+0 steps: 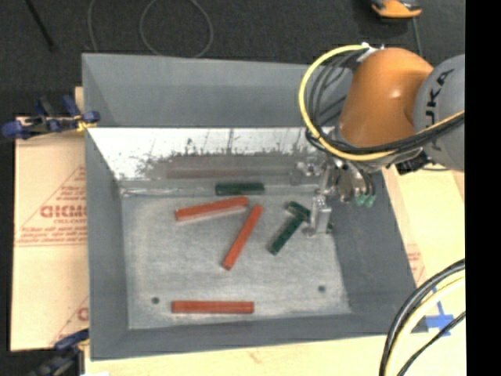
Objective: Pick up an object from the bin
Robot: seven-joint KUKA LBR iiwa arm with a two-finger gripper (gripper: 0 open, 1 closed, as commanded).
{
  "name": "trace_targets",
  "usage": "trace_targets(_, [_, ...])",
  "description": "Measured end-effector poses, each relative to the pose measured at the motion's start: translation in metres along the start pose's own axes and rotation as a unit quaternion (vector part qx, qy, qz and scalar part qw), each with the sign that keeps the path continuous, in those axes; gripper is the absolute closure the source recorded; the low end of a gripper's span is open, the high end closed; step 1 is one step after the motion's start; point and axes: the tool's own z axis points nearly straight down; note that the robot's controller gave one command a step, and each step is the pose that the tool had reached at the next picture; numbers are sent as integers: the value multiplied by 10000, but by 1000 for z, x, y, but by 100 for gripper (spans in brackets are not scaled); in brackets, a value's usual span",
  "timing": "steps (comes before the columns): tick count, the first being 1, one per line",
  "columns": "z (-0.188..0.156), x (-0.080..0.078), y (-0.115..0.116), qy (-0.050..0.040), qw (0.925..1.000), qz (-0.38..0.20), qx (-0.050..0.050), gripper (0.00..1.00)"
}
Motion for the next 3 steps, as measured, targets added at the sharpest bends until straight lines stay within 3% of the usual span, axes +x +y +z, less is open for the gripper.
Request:
trace_targets(1, [128,-15,-11,24,9965,-833,-3,0])
trace_targets(2, [123,-17,-11,-12,9966,-826,0,100])
trace_targets(3, [-8,14,-50,-34,9967,-809,16,100])
